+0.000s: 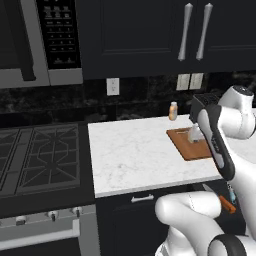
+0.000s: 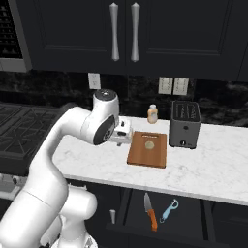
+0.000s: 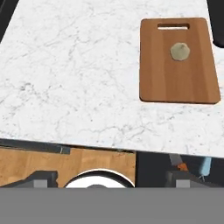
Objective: Place the appropriate cutting tool for cutting the garlic skin on the cutting board.
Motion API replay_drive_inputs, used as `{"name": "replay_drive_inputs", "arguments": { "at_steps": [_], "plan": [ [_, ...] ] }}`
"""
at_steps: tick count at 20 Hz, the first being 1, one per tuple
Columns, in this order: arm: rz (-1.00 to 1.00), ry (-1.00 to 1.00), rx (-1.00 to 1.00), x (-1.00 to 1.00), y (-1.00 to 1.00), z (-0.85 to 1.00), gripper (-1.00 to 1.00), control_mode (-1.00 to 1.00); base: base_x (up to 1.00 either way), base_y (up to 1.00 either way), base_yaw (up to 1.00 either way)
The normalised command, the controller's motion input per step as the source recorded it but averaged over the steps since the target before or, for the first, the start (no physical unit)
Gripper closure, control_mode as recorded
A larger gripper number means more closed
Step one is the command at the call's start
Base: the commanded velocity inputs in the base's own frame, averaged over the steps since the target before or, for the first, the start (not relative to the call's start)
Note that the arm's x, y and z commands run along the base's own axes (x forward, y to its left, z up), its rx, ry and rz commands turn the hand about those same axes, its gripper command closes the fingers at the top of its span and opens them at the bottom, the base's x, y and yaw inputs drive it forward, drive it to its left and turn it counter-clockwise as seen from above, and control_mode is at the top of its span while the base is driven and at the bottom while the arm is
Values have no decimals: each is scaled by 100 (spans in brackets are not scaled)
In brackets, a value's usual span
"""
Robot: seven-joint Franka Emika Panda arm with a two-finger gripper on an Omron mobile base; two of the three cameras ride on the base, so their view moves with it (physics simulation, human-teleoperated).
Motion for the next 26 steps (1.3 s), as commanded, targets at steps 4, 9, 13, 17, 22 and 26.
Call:
{"name": "replay_drive_inputs", "arguments": {
  "at_steps": [4,9,13,17,22,26],
  "plan": [
    [0,9,0,-64,-92,-32,-100,-100,0,0,0],
    [0,13,0,-88,-76,-35,-100,-100,0,0,0],
    [0,16,0,-59,-62,-45,-100,-100,0,0,0],
    [0,17,0,-25,-60,-75,-100,-100,0,0,0],
    [0,13,0,-1,-51,-84,-100,-100,0,0,0],
    [0,12,0,9,-36,-79,-100,-100,0,0,0]
  ]
}}
